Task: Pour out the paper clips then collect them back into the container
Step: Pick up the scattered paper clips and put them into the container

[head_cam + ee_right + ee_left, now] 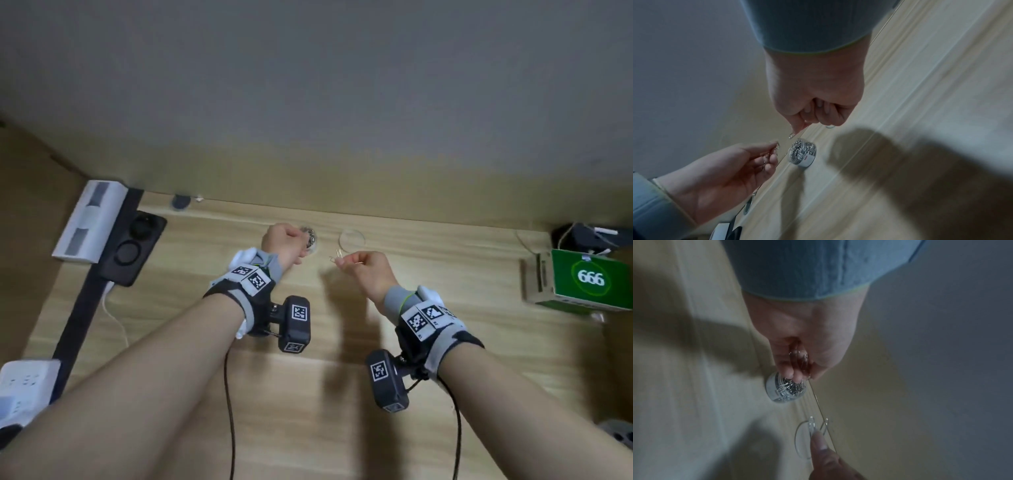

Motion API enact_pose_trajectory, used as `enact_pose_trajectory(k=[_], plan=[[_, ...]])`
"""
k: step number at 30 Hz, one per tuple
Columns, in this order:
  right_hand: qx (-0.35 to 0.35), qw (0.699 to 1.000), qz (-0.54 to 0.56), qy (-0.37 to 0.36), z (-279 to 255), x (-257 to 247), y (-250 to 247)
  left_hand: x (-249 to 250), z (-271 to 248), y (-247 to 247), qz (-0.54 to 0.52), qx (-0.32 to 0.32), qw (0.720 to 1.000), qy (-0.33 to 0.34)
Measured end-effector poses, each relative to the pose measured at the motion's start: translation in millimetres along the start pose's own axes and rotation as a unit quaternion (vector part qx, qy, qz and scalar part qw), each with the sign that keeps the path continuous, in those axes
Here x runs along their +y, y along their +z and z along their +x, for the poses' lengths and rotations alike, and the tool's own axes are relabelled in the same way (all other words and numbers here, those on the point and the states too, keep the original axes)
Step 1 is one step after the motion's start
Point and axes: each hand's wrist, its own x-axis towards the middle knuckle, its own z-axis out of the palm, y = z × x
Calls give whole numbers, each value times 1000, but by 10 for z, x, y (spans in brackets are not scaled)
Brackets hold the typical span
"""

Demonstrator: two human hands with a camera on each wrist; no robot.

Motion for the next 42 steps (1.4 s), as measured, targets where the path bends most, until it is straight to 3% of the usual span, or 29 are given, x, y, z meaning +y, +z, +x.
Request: enact_pose_trajectory(k=[5,9,12,20,26,35,42], plan=[[-7,1000,7,18,242,-157,169,3,260,-50,30,22,999,16],[-16,999,-25,15,338,-303,226,-14,382,-34,28,-19,999,1],[-7,999,-36,14,397,-382,280,-18,428,-51,-30,-34,999,-8],[8,999,16,35,422,-397,320,47,482,-91,-105,-53,993,2],[16,997,40,58,376,-355,250,48,450,-62,-95,-37,995,19],[35,990,105,87,335,-274,188,171,393,-26,-136,-64,988,25],[18,995,64,72,362,-291,196,184,338,-102,-154,-64,985,42]])
